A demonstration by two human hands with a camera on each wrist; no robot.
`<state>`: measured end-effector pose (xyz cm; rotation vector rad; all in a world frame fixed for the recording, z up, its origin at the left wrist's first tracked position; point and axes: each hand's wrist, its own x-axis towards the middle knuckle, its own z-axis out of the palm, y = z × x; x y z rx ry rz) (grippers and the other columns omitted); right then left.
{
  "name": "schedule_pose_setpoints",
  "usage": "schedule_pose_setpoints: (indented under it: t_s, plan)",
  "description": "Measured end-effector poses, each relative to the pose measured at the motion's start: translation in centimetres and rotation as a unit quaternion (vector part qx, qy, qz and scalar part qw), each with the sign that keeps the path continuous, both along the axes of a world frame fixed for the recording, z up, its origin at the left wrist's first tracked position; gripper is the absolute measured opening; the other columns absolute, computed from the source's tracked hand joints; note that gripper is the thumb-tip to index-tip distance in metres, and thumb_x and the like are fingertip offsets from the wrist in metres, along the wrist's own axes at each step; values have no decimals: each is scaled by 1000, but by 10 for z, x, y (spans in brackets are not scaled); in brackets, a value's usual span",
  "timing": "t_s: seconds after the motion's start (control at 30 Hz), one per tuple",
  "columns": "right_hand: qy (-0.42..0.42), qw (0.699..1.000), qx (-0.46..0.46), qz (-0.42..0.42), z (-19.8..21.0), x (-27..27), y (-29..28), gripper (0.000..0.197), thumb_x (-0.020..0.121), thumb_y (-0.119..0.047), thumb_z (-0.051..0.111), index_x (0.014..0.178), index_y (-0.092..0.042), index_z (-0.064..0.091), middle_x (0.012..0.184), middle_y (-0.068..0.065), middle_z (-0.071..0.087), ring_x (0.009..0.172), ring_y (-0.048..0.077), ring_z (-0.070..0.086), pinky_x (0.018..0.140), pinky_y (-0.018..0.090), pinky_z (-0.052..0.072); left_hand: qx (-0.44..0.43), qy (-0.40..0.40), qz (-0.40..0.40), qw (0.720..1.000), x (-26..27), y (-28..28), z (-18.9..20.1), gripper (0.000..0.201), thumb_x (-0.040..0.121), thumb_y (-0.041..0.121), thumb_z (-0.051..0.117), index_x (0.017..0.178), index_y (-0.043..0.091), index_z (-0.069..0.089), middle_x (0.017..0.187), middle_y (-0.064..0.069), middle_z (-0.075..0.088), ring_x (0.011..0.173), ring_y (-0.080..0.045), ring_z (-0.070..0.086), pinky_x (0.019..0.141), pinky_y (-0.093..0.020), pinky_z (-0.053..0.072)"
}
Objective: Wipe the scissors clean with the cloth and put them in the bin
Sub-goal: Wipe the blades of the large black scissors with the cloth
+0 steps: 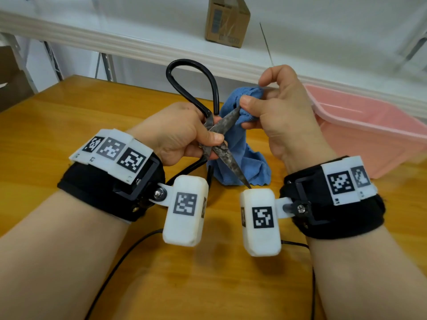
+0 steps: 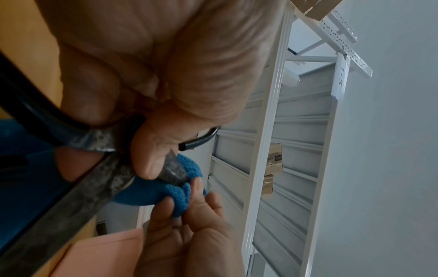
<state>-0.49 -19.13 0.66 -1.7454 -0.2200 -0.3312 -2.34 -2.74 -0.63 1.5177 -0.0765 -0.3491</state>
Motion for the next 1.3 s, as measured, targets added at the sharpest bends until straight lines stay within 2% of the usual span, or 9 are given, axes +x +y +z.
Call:
schedule_pose_setpoints:
  t_s: [0.3, 0.43, 0.5, 0.67, 0.87, 0.93, 1.03, 1.1, 1.3]
  plan:
    - [-27, 997, -12, -65, -8, 9, -2, 28, 93, 0, 60, 86, -21, 42, 82, 8, 50, 66, 15, 57, 47, 20, 47, -3, 0, 2, 1000, 0, -2, 1, 26, 84, -14, 59, 103, 3, 60, 90, -11, 67, 76, -24, 72, 63, -35, 62]
    - [-23, 1000, -2, 6, -7, 7, 1, 24, 94, -6, 65, 106, -19, 49, 89, 10, 65, 72, 14, 67, 57, 22, 53, -9, 4, 14, 1000, 3, 5, 1, 24, 85, -13, 58, 101, 5, 61, 95, -11, 66, 82, -23, 71, 62, -32, 61]
    - [-27, 999, -21, 25, -8, 8, 2, 24, 93, -5, 66, 106, -21, 53, 94, 9, 68, 76, 13, 69, 60, 22, 53, -18, 6, 12, 1000, 2, 5, 3, 23, 85, -13, 58, 100, 5, 62, 94, -10, 65, 82, -23, 70, 61, -30, 60]
    - [-72, 993, -60, -69, -15, 18, 3, 24, 90, -7, 62, 86, -30, 54, 83, -3, 60, 76, 10, 58, 69, 27, 49, -15, -2, 2, 1000, 0, -1, 3, 25, 85, -13, 58, 104, 3, 60, 95, -13, 65, 76, -23, 72, 59, -30, 60]
    - [-83, 988, -53, -118, -16, 19, 1, 18, 90, -15, 58, 86, -32, 53, 88, -2, 61, 84, 15, 60, 84, 44, 55, -8, -1, -3, 1000, 0, -2, 4, 27, 84, -13, 59, 106, 2, 59, 94, -15, 68, 78, -27, 73, 61, -32, 61]
    - [-90, 988, -57, -115, -15, 18, 1, 15, 92, -18, 58, 89, -32, 54, 86, -3, 62, 80, 13, 60, 80, 44, 56, -11, -2, 3, 1000, 0, -1, 5, 25, 84, -13, 59, 104, 3, 59, 94, -14, 67, 80, -27, 73, 62, -33, 62]
    - [-82, 995, -36, -51, -10, 14, 0, 13, 99, -15, 57, 93, -27, 55, 80, 1, 65, 66, 6, 60, 58, 26, 51, -22, 5, 6, 1000, 0, 2, 6, 23, 85, -14, 57, 98, 5, 60, 92, -12, 66, 81, -25, 71, 62, -33, 62]
    - [-81, 996, -44, -7, -7, 9, 0, 12, 98, -13, 60, 94, -24, 55, 79, 0, 65, 62, 4, 62, 53, 20, 48, -28, 7, 2, 1000, 0, 5, 7, 22, 85, -13, 56, 97, 5, 60, 90, -11, 65, 80, -24, 70, 60, -32, 61]
    - [-129, 986, -93, -58, -12, 14, 1, 22, 89, -15, 63, 88, -33, 49, 83, -5, 59, 81, 14, 60, 74, 33, 52, -36, 3, -14, 999, -2, 2, 7, 24, 85, -13, 56, 101, 5, 59, 89, -12, 66, 79, -23, 71, 58, -28, 59]
